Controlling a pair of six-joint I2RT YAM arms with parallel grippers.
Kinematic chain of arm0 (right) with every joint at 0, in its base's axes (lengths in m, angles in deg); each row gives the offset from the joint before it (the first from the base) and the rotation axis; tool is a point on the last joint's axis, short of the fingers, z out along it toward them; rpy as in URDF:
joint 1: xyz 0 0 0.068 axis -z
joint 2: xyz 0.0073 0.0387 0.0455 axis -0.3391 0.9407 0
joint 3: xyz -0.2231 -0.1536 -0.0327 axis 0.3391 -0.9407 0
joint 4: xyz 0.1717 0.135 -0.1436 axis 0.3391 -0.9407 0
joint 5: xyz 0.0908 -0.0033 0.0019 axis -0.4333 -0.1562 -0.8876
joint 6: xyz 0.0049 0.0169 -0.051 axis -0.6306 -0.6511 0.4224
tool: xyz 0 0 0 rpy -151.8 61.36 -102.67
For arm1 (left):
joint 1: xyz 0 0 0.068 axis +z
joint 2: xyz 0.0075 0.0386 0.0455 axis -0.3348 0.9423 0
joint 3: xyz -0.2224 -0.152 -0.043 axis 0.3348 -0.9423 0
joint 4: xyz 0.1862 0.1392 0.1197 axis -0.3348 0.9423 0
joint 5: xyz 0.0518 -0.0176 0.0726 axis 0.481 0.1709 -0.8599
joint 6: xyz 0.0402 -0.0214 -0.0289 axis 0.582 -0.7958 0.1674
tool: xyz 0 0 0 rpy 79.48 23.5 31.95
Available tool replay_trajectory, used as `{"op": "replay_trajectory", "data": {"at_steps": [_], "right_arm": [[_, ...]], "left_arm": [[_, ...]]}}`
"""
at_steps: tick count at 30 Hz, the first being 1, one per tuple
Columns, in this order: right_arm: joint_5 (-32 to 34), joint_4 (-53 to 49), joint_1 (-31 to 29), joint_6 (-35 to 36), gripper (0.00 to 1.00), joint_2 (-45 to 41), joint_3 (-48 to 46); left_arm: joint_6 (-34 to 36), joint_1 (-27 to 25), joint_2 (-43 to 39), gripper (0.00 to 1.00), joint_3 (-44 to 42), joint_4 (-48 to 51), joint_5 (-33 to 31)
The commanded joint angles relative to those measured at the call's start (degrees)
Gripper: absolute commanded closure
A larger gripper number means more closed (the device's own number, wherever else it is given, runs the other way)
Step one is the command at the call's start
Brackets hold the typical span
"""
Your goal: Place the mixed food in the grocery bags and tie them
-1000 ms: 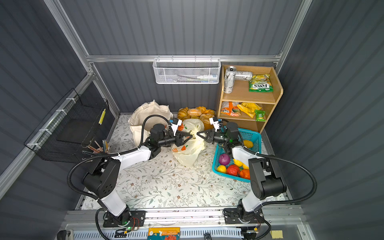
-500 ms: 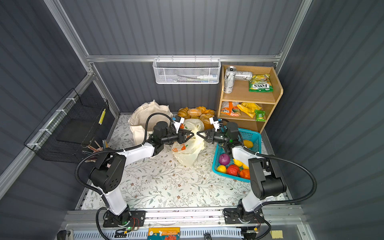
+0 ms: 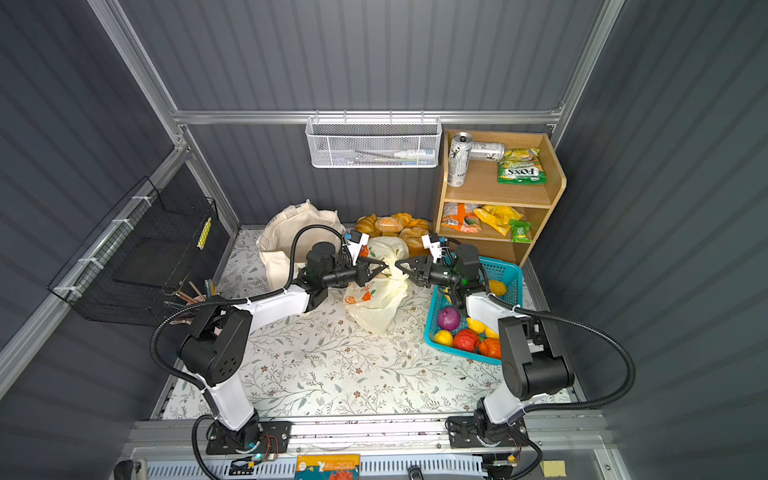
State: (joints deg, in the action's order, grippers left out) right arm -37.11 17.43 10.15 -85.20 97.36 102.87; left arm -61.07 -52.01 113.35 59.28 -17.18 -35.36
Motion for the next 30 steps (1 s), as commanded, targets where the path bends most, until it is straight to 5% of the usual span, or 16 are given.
{"op": "replay_trajectory", "data": {"at_steps": [1, 9, 30], "right_arm": [[1.22, -6.71, 2.59, 4.52, 0.46, -5.74, -2.0], [7.68, -27.57, 4.05, 17.47, 0.48, -17.68, -7.65], [11.56, -24.51, -6.07, 15.72, 0.56, -12.07, -4.13]], "left_arm": [[1.64, 0.0, -0.85, 1.0, 0.25, 1.98, -1.03], [3.38, 0.01, -1.31, 1.0, -0.48, 4.55, -2.77], [3.47, -0.04, -1.35, 1.0, 1.03, 5.43, -1.84]]}}
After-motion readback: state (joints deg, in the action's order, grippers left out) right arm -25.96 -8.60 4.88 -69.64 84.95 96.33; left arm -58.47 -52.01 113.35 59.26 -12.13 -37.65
